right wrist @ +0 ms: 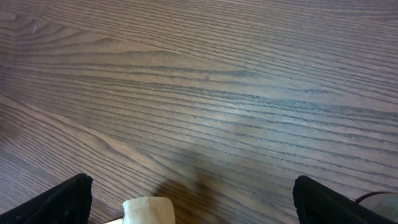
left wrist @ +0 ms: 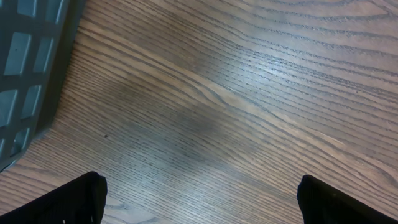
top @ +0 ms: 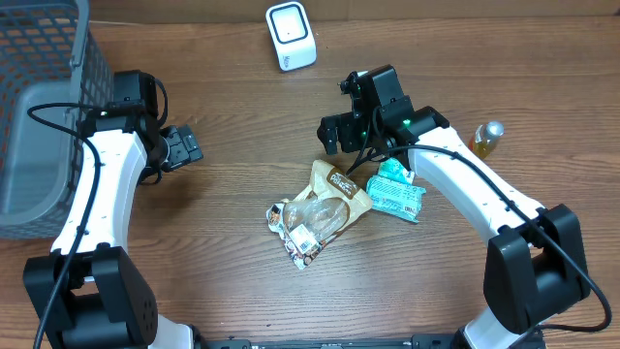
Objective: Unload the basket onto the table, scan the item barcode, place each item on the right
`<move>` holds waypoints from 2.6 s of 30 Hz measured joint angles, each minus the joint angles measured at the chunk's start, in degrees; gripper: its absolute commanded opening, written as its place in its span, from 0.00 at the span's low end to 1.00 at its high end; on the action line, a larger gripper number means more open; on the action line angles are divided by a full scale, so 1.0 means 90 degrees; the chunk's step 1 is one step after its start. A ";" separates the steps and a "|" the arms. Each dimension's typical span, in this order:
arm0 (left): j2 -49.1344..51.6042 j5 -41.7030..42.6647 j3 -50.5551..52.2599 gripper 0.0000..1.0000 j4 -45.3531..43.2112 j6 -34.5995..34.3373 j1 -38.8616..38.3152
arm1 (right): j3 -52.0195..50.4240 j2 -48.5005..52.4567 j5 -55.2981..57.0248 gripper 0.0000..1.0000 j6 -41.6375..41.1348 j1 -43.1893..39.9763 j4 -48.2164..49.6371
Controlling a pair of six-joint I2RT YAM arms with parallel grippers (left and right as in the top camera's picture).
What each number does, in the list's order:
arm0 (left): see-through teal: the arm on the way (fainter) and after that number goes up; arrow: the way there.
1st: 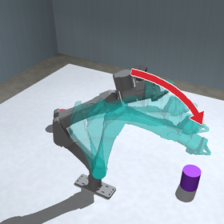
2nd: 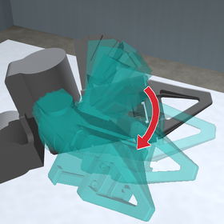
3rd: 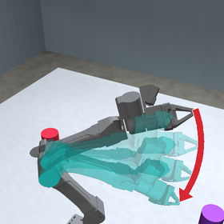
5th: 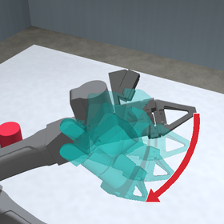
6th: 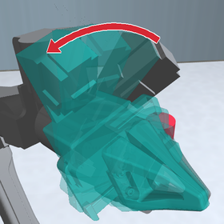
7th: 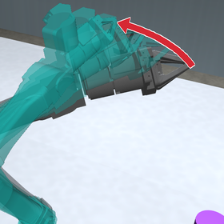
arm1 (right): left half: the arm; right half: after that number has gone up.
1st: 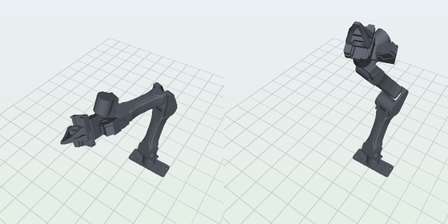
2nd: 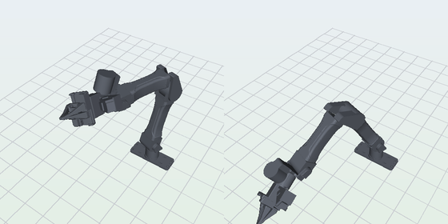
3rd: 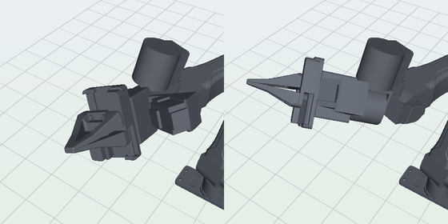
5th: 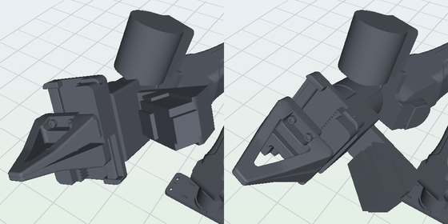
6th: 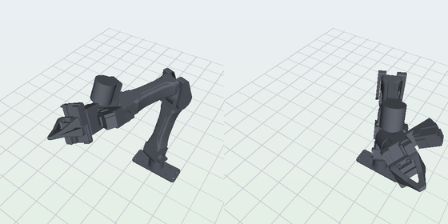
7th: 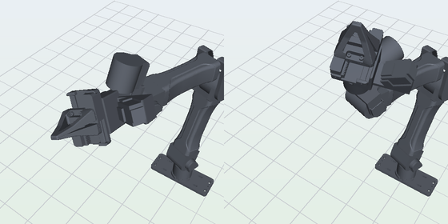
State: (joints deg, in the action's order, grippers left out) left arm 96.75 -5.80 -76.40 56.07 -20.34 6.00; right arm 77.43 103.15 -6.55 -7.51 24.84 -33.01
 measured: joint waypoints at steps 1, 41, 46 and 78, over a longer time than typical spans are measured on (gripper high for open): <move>0.0000 0.0000 0.0000 0.99 0.0000 -0.0002 0.0000 | 0.0000 0.0000 -0.0002 1.00 -0.0002 0.0000 -0.0002; -0.5110 0.0000 0.0010 1.00 0.0129 0.0000 0.0000 | 0.0000 0.0000 0.0019 1.00 -0.0002 0.0000 -0.0002; -0.5277 -0.0112 0.0107 0.99 0.0075 -0.0002 0.0000 | 0.0002 0.0000 0.0017 1.00 -0.0005 0.0000 -0.0002; -0.8437 -0.0670 0.4636 1.00 0.0646 -0.0075 -0.0129 | 0.0000 0.0000 0.0017 1.00 0.0000 0.0000 -0.0002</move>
State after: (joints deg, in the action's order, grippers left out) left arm 20.82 -11.84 -34.68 61.89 -21.02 4.84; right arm 77.43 103.15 -6.39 -7.51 24.84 -33.04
